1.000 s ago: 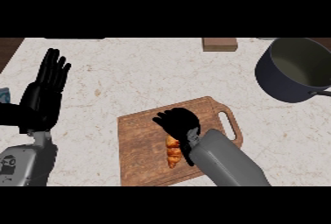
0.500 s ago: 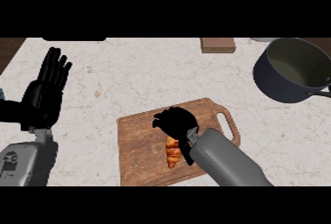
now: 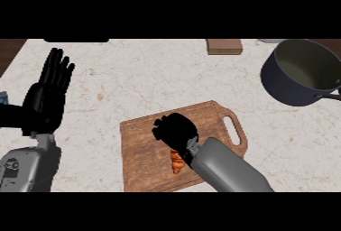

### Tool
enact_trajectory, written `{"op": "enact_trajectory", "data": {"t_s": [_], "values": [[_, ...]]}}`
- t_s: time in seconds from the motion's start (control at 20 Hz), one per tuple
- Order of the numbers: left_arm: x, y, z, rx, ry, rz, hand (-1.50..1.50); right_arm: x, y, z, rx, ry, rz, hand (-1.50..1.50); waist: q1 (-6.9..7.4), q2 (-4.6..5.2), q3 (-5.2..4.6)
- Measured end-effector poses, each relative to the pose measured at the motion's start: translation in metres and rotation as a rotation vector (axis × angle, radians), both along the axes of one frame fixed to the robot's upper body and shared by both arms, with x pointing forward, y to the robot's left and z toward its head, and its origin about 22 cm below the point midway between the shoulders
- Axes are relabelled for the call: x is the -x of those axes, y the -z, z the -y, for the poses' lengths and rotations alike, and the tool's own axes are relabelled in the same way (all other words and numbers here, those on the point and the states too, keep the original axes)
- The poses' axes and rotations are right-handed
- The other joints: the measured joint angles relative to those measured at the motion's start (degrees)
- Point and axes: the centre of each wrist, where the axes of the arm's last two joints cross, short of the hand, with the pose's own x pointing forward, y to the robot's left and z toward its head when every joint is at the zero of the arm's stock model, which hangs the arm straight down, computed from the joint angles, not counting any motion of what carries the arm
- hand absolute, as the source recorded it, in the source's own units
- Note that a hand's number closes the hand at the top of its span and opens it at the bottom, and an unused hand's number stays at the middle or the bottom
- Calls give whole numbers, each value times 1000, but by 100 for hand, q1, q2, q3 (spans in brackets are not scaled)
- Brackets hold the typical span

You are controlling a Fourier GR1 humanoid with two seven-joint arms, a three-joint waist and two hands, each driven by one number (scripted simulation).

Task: Pick the croissant from the cutting board and place it in the pot

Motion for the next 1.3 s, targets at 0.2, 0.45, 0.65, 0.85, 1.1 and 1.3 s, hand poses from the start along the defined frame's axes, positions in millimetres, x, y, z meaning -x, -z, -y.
{"op": "enact_trajectory", "data": {"t_s": [0.2, 0.45, 0.65, 0.85, 1.1, 1.3], "values": [[-3, 2, -6, -4, -9, -7, 0, 13, -18, -8, -34, 13, 63, 150, -12, 47, 10], [-2, 5, -7, 2, -2, -2, 0, -25, -47, 10, -146, 406, 231, 150, 49, 104, 25], [-3, 5, -5, 2, 2, -3, 0, -54, -76, 26, -236, 780, 408, 150, 86, 140, 25], [-4, 4, -2, -2, 20, 1, 0, -76, -104, 31, -258, 1093, 621, 150, 164, 155, 15], [-6, 4, 2, -1, 26, 5, 0, -95, -135, 31, -275, 1290, 895, 150, 208, 162, 13], [-6, 6, 1, -4, 14, 5, 0, -106, -150, 43, -250, 1352, 1061, 150, 144, 137, 17]]}}
